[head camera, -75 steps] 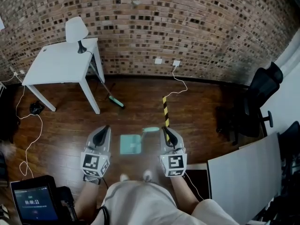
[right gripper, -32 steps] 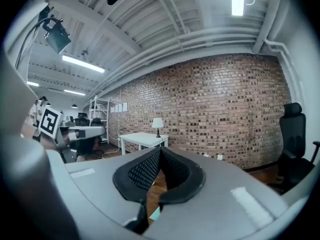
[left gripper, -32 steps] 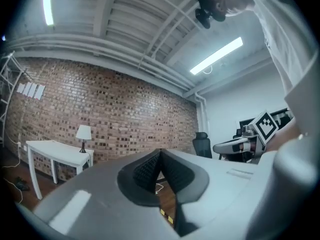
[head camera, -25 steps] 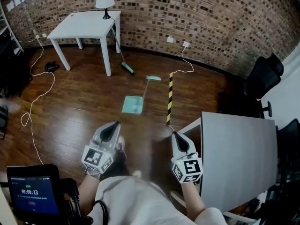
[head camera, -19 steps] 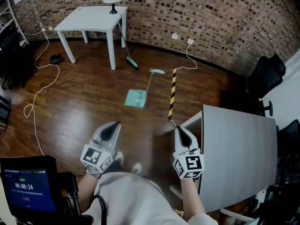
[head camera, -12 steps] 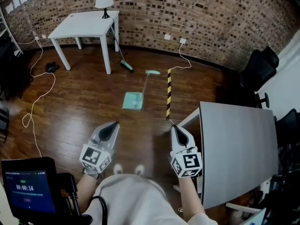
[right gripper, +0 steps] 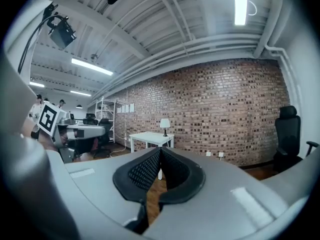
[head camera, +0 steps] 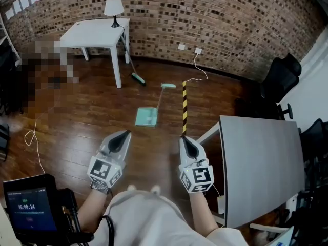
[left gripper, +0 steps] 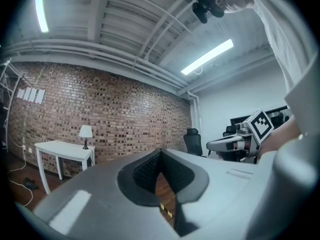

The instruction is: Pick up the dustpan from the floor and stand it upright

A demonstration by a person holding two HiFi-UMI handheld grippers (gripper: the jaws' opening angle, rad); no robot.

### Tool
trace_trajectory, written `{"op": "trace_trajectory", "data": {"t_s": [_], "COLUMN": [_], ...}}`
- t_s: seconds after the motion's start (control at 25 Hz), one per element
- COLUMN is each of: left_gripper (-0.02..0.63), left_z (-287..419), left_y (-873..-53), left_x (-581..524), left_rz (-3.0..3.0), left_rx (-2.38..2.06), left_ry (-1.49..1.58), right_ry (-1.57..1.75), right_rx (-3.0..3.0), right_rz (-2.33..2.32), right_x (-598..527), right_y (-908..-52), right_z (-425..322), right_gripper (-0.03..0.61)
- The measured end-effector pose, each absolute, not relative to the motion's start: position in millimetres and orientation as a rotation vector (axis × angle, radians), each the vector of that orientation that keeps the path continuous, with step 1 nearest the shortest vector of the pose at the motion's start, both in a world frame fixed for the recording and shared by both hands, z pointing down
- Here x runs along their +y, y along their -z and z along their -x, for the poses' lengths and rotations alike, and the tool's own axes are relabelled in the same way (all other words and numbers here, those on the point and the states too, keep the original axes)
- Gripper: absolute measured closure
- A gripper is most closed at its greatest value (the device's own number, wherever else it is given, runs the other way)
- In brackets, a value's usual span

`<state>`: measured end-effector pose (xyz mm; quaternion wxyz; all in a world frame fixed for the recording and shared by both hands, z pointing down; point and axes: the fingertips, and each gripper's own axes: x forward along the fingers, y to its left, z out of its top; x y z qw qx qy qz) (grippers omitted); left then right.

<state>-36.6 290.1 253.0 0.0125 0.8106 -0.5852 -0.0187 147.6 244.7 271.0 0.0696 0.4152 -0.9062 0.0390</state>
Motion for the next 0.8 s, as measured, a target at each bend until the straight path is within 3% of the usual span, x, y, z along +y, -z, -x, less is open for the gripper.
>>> {"op": "trace_trajectory", "data": {"t_s": [0.8], "left_gripper": [0.615], "left_z": [32], "left_y": [-255], "left_x": [286], "left_rz": [-2.537], "left_rx": [-1.809], "left_ry": [0.037], "right_ry": [-0.151], "right_rx": [-2.709], "right_rz": [-1.252], "right_x": [239], "right_y": [-281], "right_z": [-153], "right_gripper": [0.566]}}
